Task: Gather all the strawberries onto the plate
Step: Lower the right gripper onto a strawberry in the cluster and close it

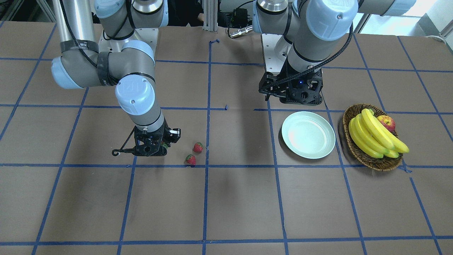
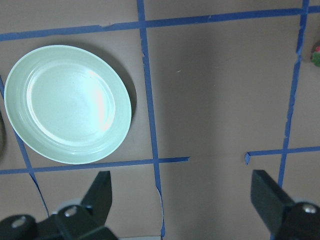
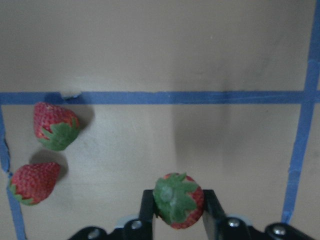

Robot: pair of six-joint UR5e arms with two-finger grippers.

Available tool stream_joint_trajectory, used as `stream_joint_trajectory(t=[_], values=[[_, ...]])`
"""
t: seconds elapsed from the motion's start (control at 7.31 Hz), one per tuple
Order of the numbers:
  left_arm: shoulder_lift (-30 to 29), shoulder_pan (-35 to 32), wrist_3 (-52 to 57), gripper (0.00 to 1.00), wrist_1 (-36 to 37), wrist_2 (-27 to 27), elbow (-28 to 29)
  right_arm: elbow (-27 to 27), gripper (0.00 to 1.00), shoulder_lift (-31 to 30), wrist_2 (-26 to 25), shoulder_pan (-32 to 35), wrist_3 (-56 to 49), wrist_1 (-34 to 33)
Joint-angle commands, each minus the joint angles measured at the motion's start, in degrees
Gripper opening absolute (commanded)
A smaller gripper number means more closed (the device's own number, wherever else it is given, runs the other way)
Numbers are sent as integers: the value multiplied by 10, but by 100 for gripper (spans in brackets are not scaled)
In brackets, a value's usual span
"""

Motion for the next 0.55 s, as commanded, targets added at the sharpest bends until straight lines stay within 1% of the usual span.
stream_joint_trajectory(t=[0.0, 0.27, 0.41], values=[[6, 3, 3, 100, 0, 5, 1, -40, 0, -14, 6, 38, 44, 13], [9, 9, 3, 100, 0, 7, 5, -83, 0, -7, 7, 95, 95, 13], [9, 9, 3, 100, 0, 6, 5, -87, 0, 2, 30, 115, 108, 10]])
